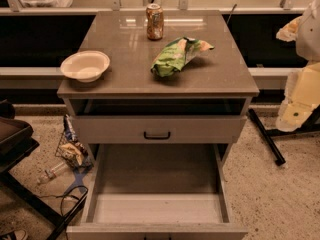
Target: Close middle drawer
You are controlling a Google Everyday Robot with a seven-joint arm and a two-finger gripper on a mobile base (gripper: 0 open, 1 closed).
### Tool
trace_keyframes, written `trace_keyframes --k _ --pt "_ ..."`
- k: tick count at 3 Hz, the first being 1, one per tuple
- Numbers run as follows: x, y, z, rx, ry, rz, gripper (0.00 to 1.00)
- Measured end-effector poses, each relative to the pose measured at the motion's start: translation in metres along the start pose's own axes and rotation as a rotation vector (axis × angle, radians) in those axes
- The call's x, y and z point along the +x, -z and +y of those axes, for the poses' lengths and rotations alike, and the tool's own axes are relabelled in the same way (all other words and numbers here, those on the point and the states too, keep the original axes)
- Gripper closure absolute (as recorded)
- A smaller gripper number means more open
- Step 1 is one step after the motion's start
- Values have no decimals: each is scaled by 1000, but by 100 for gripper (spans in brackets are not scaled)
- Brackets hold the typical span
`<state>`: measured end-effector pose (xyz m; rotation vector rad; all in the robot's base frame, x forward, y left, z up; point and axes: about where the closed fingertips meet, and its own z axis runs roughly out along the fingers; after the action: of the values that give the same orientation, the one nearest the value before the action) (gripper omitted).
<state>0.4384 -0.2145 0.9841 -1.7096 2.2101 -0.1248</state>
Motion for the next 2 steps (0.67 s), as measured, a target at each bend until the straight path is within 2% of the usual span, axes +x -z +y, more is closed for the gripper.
trace_keyframes --k 2 --pt "-3 -1 0 11 5 -6 0"
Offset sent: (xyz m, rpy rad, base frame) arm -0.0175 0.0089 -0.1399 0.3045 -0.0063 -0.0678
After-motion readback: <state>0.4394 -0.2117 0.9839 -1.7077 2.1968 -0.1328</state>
